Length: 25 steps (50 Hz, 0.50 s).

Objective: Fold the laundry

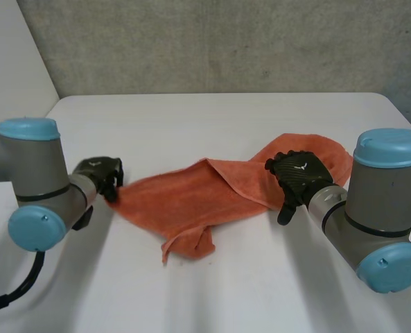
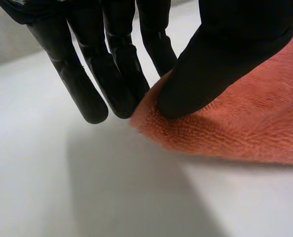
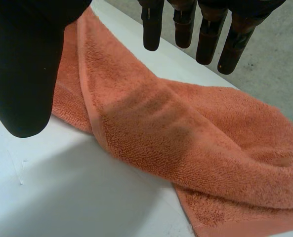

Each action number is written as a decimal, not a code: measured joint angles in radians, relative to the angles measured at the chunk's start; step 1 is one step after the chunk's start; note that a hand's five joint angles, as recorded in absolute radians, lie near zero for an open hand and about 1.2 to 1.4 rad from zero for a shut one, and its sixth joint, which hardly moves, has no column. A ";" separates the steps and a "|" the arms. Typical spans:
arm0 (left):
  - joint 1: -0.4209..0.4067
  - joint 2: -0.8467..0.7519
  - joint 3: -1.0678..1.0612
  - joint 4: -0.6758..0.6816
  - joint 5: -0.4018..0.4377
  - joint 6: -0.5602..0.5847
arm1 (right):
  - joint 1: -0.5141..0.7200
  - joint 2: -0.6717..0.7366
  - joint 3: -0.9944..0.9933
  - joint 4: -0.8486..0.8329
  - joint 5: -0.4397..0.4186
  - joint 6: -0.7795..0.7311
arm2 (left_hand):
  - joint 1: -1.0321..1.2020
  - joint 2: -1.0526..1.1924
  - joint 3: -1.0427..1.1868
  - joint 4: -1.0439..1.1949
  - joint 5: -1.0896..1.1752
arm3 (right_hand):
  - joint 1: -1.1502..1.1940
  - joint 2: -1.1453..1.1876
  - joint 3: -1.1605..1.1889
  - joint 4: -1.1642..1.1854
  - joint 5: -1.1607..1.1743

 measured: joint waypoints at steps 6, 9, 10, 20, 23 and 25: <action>-0.012 0.130 -0.072 0.078 -0.065 0.008 | 0.000 -0.001 0.000 0.001 0.000 0.003 | 0.019 0.024 0.025 0.025 0.020 | 0.000 0.000 0.000 0.000 0.000; -0.023 0.186 -0.106 0.107 -0.072 0.008 | 0.000 -0.001 -0.001 0.007 0.001 0.013 | 0.019 0.025 0.027 0.026 0.022 | 0.000 0.000 0.000 0.000 0.000; -0.030 0.208 -0.118 0.116 -0.072 0.008 | 0.000 -0.001 -0.002 0.010 0.001 0.022 | 0.020 0.026 0.027 0.026 0.026 | 0.000 0.000 0.000 0.000 0.000; -0.113 0.374 -0.221 0.138 -0.069 0.007 | -0.018 0.006 -0.016 0.055 -0.007 0.184 | 0.024 0.027 0.027 0.029 0.026 | 0.000 0.000 0.000 0.000 0.000; -0.129 0.415 -0.246 0.138 -0.068 0.007 | -0.019 0.021 -0.026 0.052 -0.009 0.216 | 0.024 0.027 0.027 0.029 0.026 | 0.000 0.000 0.000 0.000 0.000; -0.138 0.444 -0.262 0.138 -0.068 0.006 | -0.017 0.045 -0.039 0.041 -0.008 0.227 | 0.024 0.027 0.028 0.029 0.026 | 0.008 0.022 0.028 0.016 0.012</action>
